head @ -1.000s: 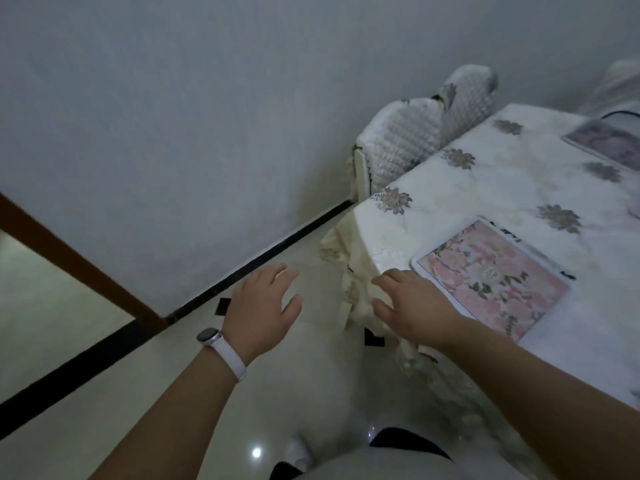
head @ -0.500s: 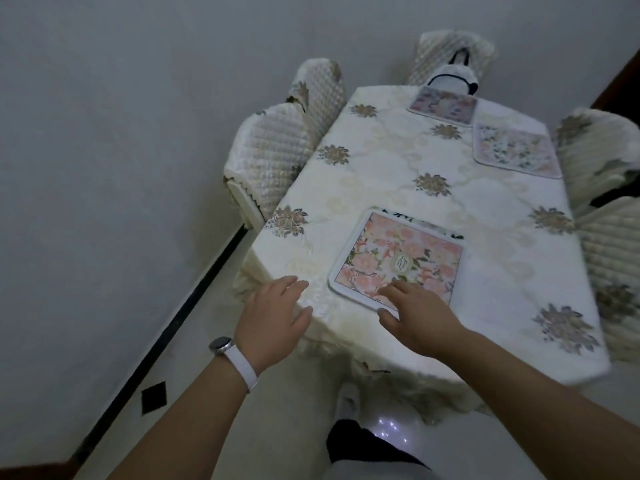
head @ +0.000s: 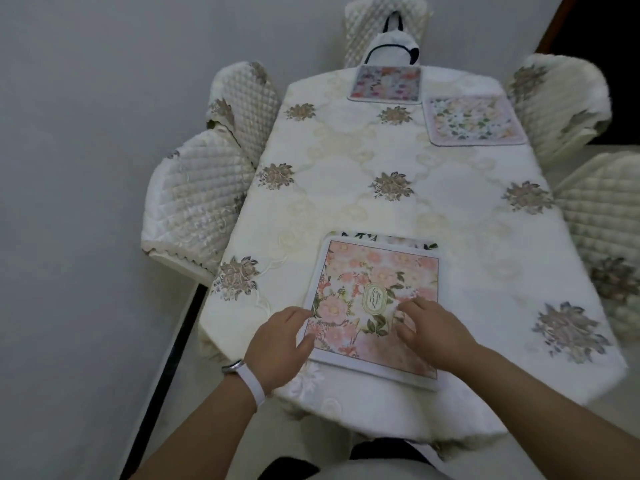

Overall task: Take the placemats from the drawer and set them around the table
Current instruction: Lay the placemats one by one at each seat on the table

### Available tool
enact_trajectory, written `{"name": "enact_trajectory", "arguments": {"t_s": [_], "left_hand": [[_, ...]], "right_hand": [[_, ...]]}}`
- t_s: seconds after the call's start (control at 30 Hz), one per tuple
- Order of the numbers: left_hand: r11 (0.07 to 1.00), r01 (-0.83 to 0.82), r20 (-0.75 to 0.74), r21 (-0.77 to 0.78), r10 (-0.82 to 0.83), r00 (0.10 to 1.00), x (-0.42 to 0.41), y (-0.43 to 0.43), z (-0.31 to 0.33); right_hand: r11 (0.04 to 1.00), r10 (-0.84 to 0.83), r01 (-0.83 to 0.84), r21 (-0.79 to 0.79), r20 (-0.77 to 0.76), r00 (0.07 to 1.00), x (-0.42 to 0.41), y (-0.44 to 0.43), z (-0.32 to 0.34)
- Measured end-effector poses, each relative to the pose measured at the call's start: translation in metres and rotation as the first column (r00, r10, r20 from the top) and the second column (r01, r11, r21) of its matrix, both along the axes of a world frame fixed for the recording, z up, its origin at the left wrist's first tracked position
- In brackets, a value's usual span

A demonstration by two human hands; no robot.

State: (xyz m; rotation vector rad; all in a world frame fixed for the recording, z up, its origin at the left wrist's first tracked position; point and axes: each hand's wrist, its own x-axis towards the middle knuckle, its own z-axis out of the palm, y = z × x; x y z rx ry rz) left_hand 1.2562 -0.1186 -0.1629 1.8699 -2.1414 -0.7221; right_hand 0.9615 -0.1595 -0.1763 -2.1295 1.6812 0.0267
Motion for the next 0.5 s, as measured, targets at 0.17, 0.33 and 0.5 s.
{"name": "enact_trajectory", "arguments": {"t_s": [0.17, 0.33, 0.5], "left_hand": [[0.960, -0.132, -0.142, 0.247, 0.171, 0.975, -0.003, -0.030, -0.020], [0.856, -0.287, -0.202, 0.429, 0.401, 0.894, 0.005, -0.057, -0.045], [0.751, -0.363, -0.297, 0.551, 0.584, 0.755, 0.004, -0.088, -0.052]], "right_hand": [[0.979, -0.182, 0.179, 0.096, 0.022, 0.983, -0.018, -0.003, -0.009], [0.887, -0.428, 0.413, 0.208, 0.035, 0.903, -0.024, 0.001, -0.022], [0.692, -0.705, 0.644, 0.326, 0.116, 0.699, -0.025, 0.001, -0.022]]}}
